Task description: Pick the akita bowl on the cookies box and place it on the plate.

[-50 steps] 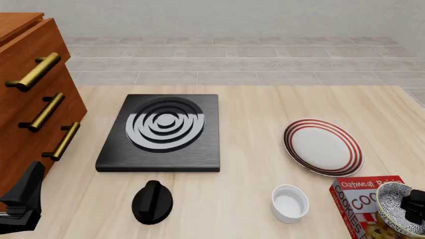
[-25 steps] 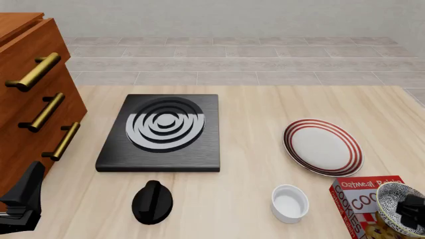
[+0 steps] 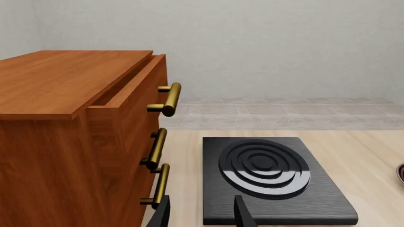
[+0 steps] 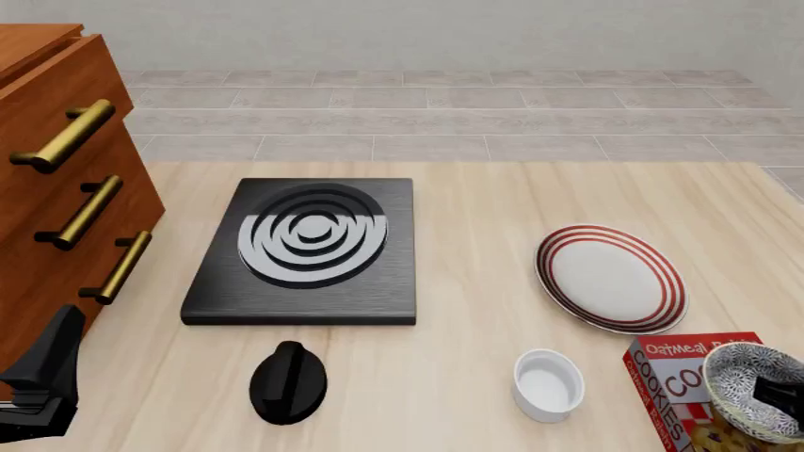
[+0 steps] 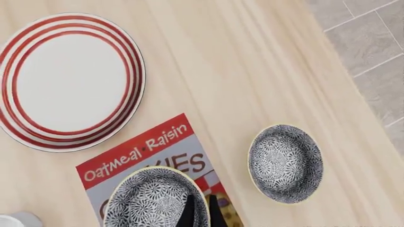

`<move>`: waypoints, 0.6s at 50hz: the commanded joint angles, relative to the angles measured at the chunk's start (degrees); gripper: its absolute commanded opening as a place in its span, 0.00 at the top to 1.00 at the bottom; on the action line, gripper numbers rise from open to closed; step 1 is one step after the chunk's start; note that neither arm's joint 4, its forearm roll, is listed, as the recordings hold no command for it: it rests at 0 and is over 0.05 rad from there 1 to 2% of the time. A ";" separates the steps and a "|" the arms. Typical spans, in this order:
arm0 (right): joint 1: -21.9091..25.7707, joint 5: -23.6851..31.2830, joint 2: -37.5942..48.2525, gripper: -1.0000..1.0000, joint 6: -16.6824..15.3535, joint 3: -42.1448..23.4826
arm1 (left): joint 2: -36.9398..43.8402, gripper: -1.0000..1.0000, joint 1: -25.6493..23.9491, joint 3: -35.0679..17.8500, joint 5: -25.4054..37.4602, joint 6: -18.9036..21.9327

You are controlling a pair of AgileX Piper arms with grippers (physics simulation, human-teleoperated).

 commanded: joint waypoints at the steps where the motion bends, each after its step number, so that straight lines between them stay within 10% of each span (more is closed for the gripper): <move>1: 0.85 3.79 -3.36 1.00 1.93 -1.18 | 0.00 0.00 0.00 0.00 0.00 0.00; 17: 10.98 20.08 -17.32 1.00 10.94 -9.18 | 0.00 0.00 0.00 0.00 0.00 0.00; 30: 15.50 22.58 -18.72 1.00 15.70 -13.17 | 0.00 0.00 0.00 0.00 0.00 0.00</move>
